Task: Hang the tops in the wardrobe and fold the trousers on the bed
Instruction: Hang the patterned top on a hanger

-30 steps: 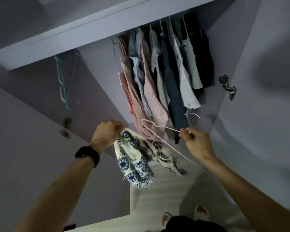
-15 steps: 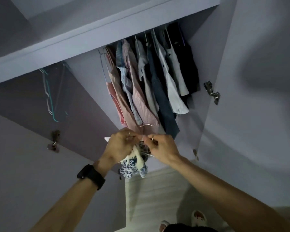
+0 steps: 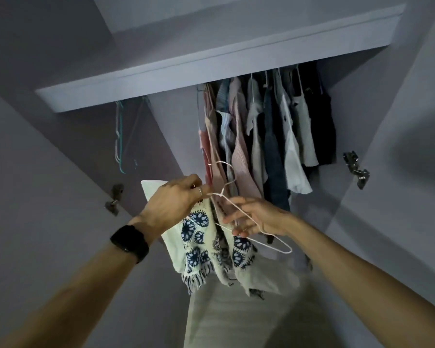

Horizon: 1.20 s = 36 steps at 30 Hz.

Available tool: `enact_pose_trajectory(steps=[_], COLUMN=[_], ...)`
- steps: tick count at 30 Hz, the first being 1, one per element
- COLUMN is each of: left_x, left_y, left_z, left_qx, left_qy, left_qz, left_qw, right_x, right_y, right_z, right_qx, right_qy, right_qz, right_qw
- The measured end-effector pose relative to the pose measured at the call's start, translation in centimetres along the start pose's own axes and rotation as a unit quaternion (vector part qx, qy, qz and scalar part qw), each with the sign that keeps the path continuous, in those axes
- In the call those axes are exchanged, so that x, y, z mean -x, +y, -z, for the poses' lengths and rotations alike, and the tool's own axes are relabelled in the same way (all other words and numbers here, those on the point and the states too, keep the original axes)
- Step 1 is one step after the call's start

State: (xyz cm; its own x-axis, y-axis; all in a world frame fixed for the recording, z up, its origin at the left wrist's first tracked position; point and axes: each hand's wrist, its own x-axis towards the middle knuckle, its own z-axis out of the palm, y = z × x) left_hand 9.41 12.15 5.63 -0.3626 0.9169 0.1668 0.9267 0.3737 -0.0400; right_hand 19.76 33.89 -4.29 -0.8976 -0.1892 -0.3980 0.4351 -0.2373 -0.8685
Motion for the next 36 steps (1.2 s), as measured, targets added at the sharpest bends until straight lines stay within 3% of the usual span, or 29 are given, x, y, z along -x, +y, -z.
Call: enact_pose_trajectory(steps=[4, 8, 11, 12, 15, 19, 21, 28, 36], left_x=[0.1, 0.5, 1.1, 1.5, 2.9, 4.2, 4.7, 6.5, 6.7], left_y=[0.2, 0.1, -0.6, -0.7, -1.4, -1.8, -2.0, -4.8, -6.1], left_z=[0.7, 1.4, 1.8, 1.8, 1.7, 1.4, 1.4, 2.3, 1.8], left_qx=[-0.051, -0.090, -0.108, -0.112, -0.109, -0.113, -0.122, -0.126, -0.112], left_qy=[0.001, 0.003, -0.011, -0.023, -0.038, -0.019, -0.006, 0.034, 0.057], left_qz=[-0.059, -0.090, -0.076, -0.060, -0.007, 0.048, 0.073, 0.185, 0.256], left_qw=[0.997, 0.992, 0.991, 0.992, 0.993, 0.992, 0.990, 0.974, 0.958], right_x=[-1.8, -3.8, -4.9, -4.9, -4.5, -4.5, -4.5, -3.1, -2.2], right_y=[-0.8, -1.8, -1.6, -1.6, -1.4, -1.4, -1.5, -3.2, -6.1], right_z=[-1.9, -4.2, -4.5, -4.2, -3.4, -2.3, -1.5, 0.9, 2.2], right_qx=[0.138, 0.198, 0.250, 0.309, 0.536, 0.647, 0.671, 0.679, 0.610], right_qy=[-0.006, 0.096, 0.128, 0.156, 0.250, 0.285, 0.295, 0.345, 0.389], right_qz=[0.003, 0.096, 0.159, 0.190, 0.249, 0.185, 0.166, 0.127, 0.144], right_qw=[0.990, 0.971, 0.946, 0.919, 0.767, 0.682, 0.659, 0.635, 0.675])
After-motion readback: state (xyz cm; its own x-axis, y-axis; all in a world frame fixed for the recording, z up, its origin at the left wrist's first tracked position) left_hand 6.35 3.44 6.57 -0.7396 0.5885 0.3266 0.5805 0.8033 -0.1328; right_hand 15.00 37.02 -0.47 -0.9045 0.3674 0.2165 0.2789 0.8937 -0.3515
